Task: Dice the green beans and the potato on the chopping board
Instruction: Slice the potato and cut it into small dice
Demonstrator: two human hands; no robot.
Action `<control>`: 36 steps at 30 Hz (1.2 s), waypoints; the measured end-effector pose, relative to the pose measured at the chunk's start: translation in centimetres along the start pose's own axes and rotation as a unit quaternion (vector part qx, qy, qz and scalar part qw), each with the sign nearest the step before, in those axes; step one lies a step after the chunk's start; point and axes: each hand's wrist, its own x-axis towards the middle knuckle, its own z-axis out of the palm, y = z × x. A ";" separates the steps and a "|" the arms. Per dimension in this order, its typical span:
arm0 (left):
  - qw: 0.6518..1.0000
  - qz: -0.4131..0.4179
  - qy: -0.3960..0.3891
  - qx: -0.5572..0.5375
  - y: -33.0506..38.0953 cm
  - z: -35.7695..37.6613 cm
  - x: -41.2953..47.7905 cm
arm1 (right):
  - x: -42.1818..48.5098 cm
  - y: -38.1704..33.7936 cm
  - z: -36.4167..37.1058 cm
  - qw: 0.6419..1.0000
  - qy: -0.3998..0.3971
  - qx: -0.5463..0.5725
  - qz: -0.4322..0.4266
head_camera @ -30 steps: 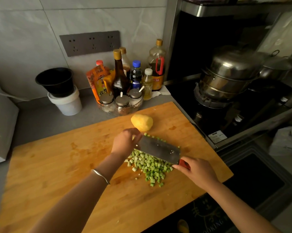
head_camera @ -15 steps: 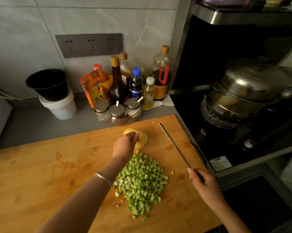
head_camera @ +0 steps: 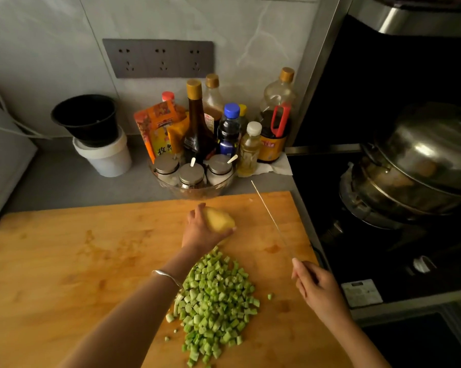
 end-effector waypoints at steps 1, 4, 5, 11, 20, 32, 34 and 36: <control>1.000 -0.001 0.014 -0.023 -0.1 -0.1 -0.4 | 0.0 -0.3 0.2 1.000 -0.006 0.010 0.001; 0.996 -0.006 0.044 -0.072 -1.1 -0.8 -1.5 | -0.3 -1.3 1.1 0.999 -0.031 0.033 0.006; 0.996 -0.004 0.044 -0.075 -1.6 -1.2 -1.9 | -0.5 -1.4 1.4 0.999 -0.041 0.035 0.008; 0.990 -0.004 0.065 -0.124 -5.8 -6.4 -5.4 | -2.9 -3.0 5.0 0.993 -0.095 0.060 0.032; 0.986 -0.021 0.064 -0.155 -16.2 -15.5 -11.6 | -11.3 -3.1 15.4 0.979 -0.141 0.069 0.126; 0.986 0.004 0.020 -0.166 -19.6 -16.8 -16.0 | -16.2 -1.6 19.1 0.975 -0.100 0.010 0.198; 0.986 0.010 0.009 -0.165 -19.4 -16.7 -16.2 | -15.9 -1.9 18.2 0.978 -0.086 0.003 0.191; 0.987 0.016 0.009 -0.159 -19.3 -16.5 -16.3 | -15.7 -2.3 18.0 0.980 -0.090 0.004 0.176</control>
